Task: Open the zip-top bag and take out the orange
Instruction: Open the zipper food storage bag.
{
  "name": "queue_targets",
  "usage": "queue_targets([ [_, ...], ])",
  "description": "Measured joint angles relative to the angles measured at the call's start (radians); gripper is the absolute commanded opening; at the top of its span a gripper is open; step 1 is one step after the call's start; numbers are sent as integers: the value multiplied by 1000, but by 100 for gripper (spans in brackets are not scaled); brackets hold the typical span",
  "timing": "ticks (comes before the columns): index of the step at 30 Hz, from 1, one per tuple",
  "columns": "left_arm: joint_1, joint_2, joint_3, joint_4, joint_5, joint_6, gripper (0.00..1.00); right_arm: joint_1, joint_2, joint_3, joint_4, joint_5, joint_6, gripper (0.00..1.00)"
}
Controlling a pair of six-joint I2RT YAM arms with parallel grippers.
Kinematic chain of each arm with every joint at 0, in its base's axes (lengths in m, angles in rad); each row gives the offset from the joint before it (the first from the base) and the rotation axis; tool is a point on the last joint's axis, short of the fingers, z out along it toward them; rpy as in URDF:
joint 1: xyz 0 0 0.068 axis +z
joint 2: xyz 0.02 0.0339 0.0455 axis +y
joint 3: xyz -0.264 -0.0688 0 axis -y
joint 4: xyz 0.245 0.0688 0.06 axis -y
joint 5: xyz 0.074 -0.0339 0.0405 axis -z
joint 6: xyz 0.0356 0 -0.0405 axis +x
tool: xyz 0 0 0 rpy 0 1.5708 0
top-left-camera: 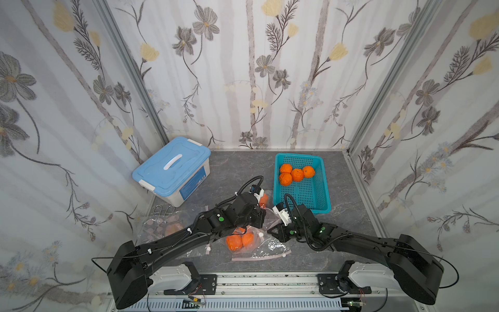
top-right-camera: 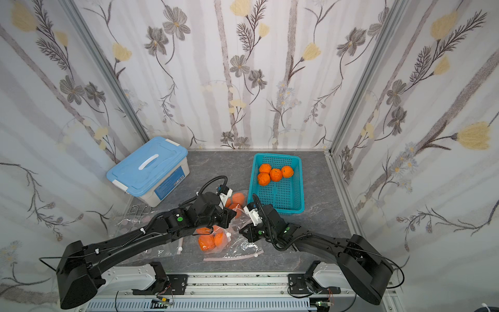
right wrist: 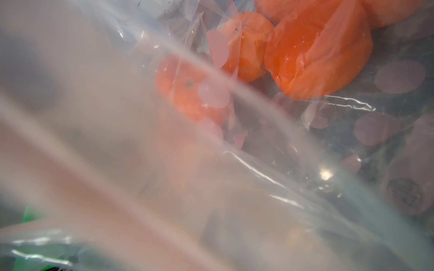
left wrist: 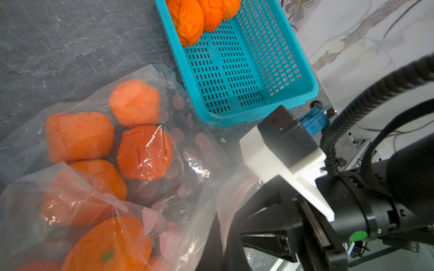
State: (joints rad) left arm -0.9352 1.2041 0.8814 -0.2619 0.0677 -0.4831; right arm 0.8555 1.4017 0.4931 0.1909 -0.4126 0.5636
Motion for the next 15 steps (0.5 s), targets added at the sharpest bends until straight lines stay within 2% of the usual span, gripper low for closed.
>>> queue_targets([
  [6,-3,-11,-17,68,58,5,0,8,-122,-26,54,5,2,24],
  [10,-13,-9,-23,109,88,10,0,9,-184,-39,138,31,24,22],
  [15,-15,-21,-35,139,103,13,0,10,-119,-30,182,47,39,17],
])
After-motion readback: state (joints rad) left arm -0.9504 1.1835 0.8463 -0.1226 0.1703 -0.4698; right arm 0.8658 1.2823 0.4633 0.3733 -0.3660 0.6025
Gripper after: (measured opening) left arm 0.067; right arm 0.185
